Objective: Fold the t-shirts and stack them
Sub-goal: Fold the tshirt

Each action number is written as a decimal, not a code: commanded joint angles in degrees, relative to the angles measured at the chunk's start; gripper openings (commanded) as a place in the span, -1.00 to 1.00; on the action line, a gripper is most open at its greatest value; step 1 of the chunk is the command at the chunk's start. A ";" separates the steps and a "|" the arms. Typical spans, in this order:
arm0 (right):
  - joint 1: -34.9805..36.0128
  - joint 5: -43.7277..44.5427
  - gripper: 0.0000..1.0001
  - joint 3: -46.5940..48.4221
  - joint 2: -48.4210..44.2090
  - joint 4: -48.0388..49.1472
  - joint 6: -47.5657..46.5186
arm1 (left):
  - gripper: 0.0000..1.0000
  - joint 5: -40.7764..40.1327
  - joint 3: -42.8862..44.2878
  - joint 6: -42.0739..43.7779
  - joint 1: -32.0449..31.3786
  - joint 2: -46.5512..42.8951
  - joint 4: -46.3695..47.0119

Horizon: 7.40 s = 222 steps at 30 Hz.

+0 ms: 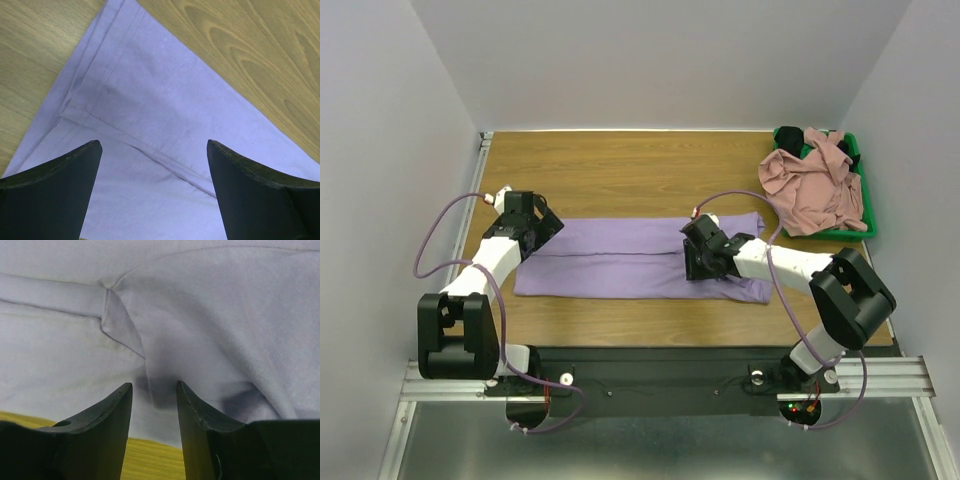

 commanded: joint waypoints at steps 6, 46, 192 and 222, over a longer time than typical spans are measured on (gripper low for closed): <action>0.53 0.86 -0.37 -0.02 0.05 1.24 -0.35 | 0.97 -2.04 -0.80 -0.25 -0.09 -1.65 -0.97; 0.71 -9.95 -0.99 2.52 -2.33 6.94 6.41 | 0.97 -2.75 -0.63 -0.07 -0.01 -2.26 -1.32; 27.61 16.68 -0.99 -3.55 -12.87 -11.07 20.57 | -1.00 -1.24 -14.70 -20.29 -43.87 -20.38 -1.50; -3.33 13.08 -0.99 15.26 6.37 8.26 -2.19 | -1.00 3.06 24.50 -0.52 -27.78 22.16 11.95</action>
